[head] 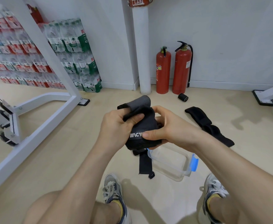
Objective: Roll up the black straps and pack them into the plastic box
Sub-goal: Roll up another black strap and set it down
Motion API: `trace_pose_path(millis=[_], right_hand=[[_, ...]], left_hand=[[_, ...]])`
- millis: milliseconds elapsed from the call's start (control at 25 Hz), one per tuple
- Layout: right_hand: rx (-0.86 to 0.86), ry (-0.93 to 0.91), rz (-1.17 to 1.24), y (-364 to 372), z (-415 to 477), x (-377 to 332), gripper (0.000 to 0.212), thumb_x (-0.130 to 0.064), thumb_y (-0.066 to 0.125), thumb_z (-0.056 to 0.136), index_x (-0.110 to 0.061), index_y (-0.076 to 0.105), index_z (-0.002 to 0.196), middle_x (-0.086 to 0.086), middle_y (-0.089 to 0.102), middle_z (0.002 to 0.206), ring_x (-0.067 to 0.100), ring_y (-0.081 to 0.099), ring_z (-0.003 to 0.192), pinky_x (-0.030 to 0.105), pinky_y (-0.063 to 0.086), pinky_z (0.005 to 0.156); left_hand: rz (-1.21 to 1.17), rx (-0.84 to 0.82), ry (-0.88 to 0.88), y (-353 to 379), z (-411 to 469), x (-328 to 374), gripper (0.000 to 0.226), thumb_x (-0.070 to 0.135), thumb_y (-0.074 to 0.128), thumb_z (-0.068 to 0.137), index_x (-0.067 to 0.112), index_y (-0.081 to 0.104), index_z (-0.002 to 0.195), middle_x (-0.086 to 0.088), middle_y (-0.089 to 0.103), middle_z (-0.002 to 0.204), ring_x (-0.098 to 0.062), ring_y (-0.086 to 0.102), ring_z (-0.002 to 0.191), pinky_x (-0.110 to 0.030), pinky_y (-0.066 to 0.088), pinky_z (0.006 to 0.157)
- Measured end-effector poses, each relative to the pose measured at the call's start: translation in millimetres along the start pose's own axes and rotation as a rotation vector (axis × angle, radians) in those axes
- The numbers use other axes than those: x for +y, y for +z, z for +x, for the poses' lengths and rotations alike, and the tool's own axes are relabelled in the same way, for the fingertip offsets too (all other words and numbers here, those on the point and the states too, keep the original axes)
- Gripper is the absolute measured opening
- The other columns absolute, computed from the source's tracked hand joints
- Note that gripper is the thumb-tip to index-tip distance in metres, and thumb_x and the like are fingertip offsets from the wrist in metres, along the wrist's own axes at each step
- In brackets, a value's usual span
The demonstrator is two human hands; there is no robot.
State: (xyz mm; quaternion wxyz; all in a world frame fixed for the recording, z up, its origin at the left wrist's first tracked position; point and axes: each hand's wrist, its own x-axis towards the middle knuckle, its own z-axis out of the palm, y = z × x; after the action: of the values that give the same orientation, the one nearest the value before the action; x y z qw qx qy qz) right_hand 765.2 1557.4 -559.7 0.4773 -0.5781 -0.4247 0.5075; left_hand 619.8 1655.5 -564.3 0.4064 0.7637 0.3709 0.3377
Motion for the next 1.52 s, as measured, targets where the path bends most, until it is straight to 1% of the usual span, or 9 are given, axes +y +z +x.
trace_pose_path(millis=[240,360,520,680,760,920,1080,1360,1520], right_hand=[[0.081,-0.059,0.197,-7,1,1,0.043,-0.004,0.076,0.081,-0.006,0.064,0.122,0.019,0.068,0.117,0.037,0.068,0.105,0.055,0.057,0.088],[0.058,0.067,0.494,-9,2,0,0.041,-0.031,0.066,0.086,-0.005,0.067,0.119,0.019,0.070,0.107,0.035,0.067,0.104,0.051,0.055,0.094],[0.141,0.063,0.608,-5,4,2,0.028,-0.016,0.067,0.083,-0.002,0.072,0.107,0.014,0.067,0.105,0.028,0.065,0.092,0.045,0.058,0.088],[-0.079,0.204,0.554,-8,-6,-5,0.020,-0.026,0.069,0.073,-0.011,0.072,0.087,0.013,0.070,0.093,0.033,0.070,0.080,0.042,0.062,0.067],[-0.164,0.191,0.483,-11,-6,-3,0.022,-0.030,0.071,0.078,-0.014,0.075,0.093,0.014,0.071,0.097,0.036,0.070,0.081,0.042,0.062,0.068],[-0.127,0.031,0.459,-18,3,4,0.039,0.000,0.063,0.070,-0.010,0.072,0.106,0.019,0.071,0.104,0.037,0.071,0.089,0.051,0.061,0.077],[-0.066,-0.059,0.326,-24,9,9,0.057,0.012,0.057,0.068,-0.005,0.064,0.122,0.024,0.066,0.114,0.038,0.070,0.096,0.055,0.059,0.081],[-0.037,-0.142,0.094,-19,6,8,0.046,-0.003,0.070,0.073,-0.015,0.067,0.118,0.015,0.072,0.105,0.028,0.072,0.095,0.041,0.059,0.077],[0.002,-0.179,-0.050,-18,4,9,0.046,0.007,0.071,0.082,-0.016,0.066,0.122,0.004,0.074,0.101,0.016,0.070,0.092,0.026,0.056,0.072]], left_hand=[[-0.105,0.191,0.135,11,1,-1,0.019,0.004,0.069,0.088,0.021,0.076,0.089,0.020,0.073,0.079,-0.002,0.067,0.077,-0.025,0.055,0.076],[0.065,0.265,0.431,12,0,-9,0.021,-0.007,0.059,0.079,0.006,0.073,0.087,0.003,0.068,0.080,-0.018,0.065,0.077,-0.031,0.055,0.070],[0.249,0.353,0.852,12,-4,0,0.025,-0.018,0.059,0.074,0.007,0.055,0.073,0.012,0.038,0.078,-0.006,0.034,0.071,-0.005,0.030,0.068],[0.333,0.284,1.046,8,-10,1,0.016,0.011,0.061,0.095,-0.002,0.068,0.091,-0.010,0.066,0.075,-0.022,0.051,0.073,-0.019,0.038,0.073],[0.348,0.268,1.073,7,-10,0,0.013,0.010,0.065,0.092,-0.002,0.069,0.095,-0.010,0.067,0.078,-0.024,0.054,0.073,-0.024,0.042,0.070],[0.289,0.165,0.927,4,-11,-2,0.027,-0.013,0.075,0.070,0.004,0.066,0.090,0.003,0.057,0.089,-0.022,0.055,0.078,-0.018,0.042,0.072],[0.161,0.022,0.676,1,-16,8,0.023,-0.001,0.072,0.078,0.011,0.076,0.098,0.010,0.070,0.096,-0.012,0.066,0.090,-0.025,0.053,0.077],[-0.153,-0.070,0.413,0,-21,25,0.006,0.024,0.070,0.085,0.025,0.074,0.089,0.020,0.073,0.083,0.005,0.066,0.079,-0.013,0.051,0.073],[-0.062,0.057,0.525,-6,-18,25,0.026,0.003,0.065,0.086,0.028,0.071,0.091,0.027,0.068,0.082,0.004,0.064,0.081,-0.011,0.046,0.074]])
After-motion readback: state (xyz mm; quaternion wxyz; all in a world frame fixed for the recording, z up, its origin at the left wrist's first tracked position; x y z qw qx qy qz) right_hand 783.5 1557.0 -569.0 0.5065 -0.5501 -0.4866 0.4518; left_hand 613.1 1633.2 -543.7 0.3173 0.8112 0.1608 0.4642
